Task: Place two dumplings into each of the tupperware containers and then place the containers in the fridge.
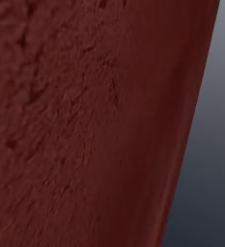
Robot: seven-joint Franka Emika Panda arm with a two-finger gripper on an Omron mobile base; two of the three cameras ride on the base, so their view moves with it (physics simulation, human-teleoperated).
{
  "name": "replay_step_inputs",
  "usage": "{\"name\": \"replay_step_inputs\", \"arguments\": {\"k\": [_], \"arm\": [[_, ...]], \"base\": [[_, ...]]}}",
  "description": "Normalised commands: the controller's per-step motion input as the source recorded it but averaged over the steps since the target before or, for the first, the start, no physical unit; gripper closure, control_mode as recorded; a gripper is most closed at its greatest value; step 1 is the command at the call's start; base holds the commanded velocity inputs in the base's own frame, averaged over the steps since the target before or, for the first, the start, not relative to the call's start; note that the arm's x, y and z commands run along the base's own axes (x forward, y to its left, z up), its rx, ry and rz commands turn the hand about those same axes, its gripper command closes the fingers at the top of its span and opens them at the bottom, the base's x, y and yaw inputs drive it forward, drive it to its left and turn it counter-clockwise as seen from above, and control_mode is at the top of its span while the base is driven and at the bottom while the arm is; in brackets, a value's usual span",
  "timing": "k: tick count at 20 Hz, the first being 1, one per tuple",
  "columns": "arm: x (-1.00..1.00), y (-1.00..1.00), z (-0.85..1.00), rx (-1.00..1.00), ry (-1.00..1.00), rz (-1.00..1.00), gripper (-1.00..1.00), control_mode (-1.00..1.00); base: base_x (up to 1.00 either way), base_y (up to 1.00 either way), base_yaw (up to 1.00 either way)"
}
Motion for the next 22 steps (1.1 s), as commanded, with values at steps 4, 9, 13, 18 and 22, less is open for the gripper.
{"name": "replay_step_inputs", "arguments": {"k": [4,9,13,18,22], "arm": [[0.00,0.00,0.00,0.00,0.00,0.00,-1.00,1.00],[0.00,0.00,0.00,0.00,0.00,0.00,-1.00,1.00],[0.00,0.00,0.00,0.00,0.00,0.00,-1.00,1.00],[0.00,0.00,0.00,0.00,0.00,0.00,-1.00,1.00],[0.00,0.00,0.00,0.00,0.00,0.00,-1.00,1.00]], "base": [[1.00,-0.55,0.19],[1.00,-0.64,0.18],[1.00,-0.44,0.28],[1.00,-0.13,0.53],[1.00,-0.19,0.54]]}}
